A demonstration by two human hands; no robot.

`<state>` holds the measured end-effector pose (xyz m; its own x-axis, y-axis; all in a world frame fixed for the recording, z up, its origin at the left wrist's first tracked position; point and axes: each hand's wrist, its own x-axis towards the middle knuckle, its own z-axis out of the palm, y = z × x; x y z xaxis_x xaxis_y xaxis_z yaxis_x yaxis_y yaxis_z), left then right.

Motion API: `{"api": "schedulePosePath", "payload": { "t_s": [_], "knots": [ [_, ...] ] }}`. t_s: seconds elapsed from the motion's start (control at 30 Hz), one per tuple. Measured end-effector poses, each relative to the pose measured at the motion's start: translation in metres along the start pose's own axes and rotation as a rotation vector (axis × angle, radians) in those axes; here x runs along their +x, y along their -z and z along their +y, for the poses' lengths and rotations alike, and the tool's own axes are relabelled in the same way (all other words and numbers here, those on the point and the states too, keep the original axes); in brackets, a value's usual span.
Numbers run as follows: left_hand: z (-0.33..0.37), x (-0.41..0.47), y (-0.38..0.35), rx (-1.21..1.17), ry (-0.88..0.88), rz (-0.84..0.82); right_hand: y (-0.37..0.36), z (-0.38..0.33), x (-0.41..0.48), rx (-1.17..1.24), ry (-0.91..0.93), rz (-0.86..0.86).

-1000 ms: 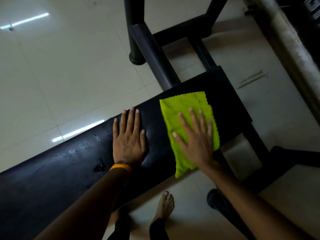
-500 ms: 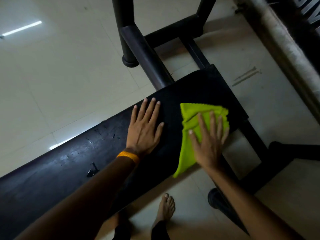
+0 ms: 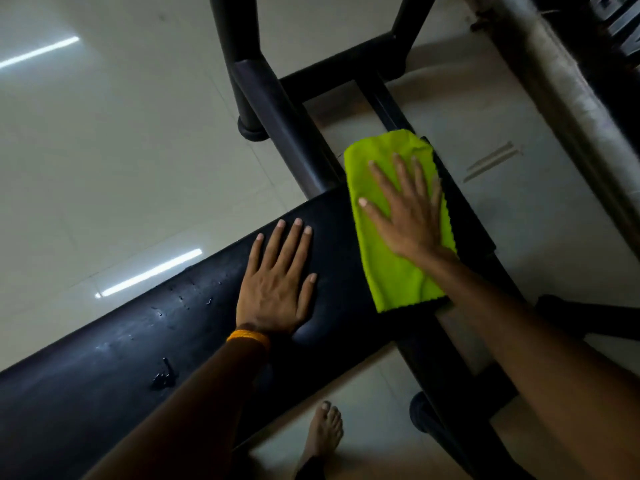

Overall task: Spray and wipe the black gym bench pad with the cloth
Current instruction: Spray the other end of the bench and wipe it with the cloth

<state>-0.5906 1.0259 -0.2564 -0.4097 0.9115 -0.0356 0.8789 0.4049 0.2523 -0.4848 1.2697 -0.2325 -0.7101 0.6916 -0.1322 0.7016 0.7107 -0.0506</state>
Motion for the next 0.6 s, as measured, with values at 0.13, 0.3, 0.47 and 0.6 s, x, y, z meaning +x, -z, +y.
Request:
{"api": "schedulePosePath", "payload": {
  "t_s": [0.13, 0.3, 0.47, 0.6],
  "knots": [
    [0.0, 0.0, 0.0, 0.011, 0.005, -0.006, -0.009, -0.048, 0.002, 0.106, -0.333, 0.122],
    [-0.002, -0.001, -0.003, -0.009, -0.008, 0.017, -0.014, -0.083, -0.046, 0.039, 0.15, 0.062],
    [-0.001, 0.0, -0.003, 0.013, 0.008, 0.0, -0.002, 0.014, 0.023, 0.019, -0.029, 0.043],
    [-0.001, 0.0, -0.003, 0.007, 0.008, 0.002, -0.012, 0.0, -0.068, 0.03, -0.205, 0.107]
  ]
}}
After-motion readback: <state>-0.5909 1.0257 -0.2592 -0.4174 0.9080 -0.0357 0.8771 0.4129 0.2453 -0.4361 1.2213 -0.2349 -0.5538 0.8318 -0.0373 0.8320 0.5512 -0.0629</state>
